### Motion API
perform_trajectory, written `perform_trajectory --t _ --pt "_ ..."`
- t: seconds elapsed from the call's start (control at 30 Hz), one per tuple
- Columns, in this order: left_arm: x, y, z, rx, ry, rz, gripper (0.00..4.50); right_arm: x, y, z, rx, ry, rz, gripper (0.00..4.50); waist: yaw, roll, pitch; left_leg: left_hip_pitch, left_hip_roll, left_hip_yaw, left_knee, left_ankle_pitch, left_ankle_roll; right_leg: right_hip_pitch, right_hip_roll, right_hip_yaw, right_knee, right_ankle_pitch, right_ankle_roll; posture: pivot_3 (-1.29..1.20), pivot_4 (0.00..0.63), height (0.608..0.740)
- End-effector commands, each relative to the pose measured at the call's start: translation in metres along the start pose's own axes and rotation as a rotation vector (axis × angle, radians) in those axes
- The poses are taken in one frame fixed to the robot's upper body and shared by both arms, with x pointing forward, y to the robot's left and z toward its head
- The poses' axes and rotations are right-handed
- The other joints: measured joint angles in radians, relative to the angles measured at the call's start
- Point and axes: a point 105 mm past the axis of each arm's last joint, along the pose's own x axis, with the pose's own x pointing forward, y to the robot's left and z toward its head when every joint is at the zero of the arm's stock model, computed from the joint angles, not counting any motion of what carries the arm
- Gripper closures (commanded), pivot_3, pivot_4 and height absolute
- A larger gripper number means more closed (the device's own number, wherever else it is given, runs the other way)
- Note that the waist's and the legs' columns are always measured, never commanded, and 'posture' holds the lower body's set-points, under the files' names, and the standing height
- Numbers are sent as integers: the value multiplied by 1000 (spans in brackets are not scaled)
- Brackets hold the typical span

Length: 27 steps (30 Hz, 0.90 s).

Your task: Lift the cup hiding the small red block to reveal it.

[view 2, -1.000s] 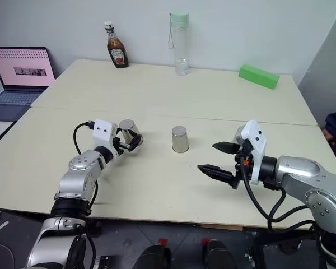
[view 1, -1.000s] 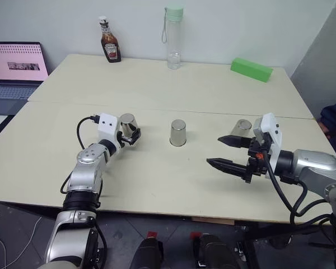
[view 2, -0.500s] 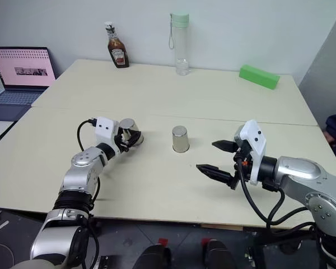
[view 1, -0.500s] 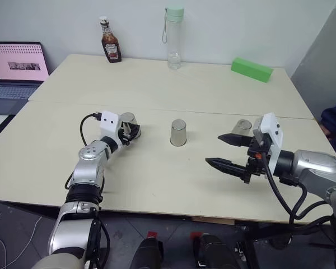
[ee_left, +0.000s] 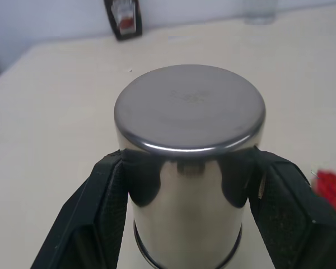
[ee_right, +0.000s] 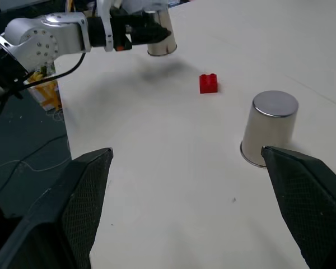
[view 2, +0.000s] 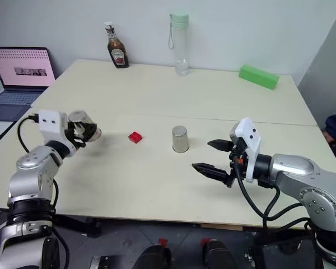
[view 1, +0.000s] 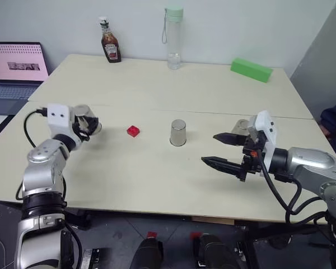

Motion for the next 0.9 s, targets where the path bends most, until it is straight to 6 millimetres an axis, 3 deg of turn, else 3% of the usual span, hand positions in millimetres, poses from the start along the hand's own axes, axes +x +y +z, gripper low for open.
perform_trajectory --t 0.03,0.1,0.27,0.37,0.47,0.57,0.73,0.9 --pt "5 2 3 1 -33 -10 1721 0 0 12 -50 -42 13 0 3 0 0 0 0 0 0 0 0 0 0 0 0 0 1 0 150 740" --pt "7 4 -4 -12 -23 -15 1026 1 0 12 -50 -42 17 0 4 0 0 0 0 0 1 0 0 0 0 0 0 1 1 0 150 740" --pt "7 8 -5 -4 -21 -32 23 0 1 12 -49 -39 19 0 5 0 0 0 0 1 1 0 0 0 0 1 0 1 -1 0 150 740" --pt "1 10 2 16 -18 -49 23 -2 1 11 -49 -35 18 0 5 0 0 0 0 1 1 0 0 0 0 1 0 3 -3 0 150 740" --pt "-21 16 16 72 19 -102 23 -3 1 10 -46 -29 15 0 0 0 0 -1 1 1 0 0 0 0 0 0 -1 3 -3 0 150 740" --pt "-60 24 20 153 149 -184 23 -6 0 7 -30 -21 7 0 -19 0 0 0 2 1 -1 0 0 -1 0 1 -1 3 -4 0 150 740" --pt "-116 17 41 157 260 -334 23 -15 -2 1 -6 -1 3 0 -20 0 0 2 1 3 -7 0 0 -2 -2 0 -2 0 -6 0 150 740" --pt "-130 0 49 130 265 -414 23 -14 -4 -1 -3 4 27 0 -7 1 1 2 1 2 -8 0 0 -1 -4 -3 -2 -6 -7 0 150 740"
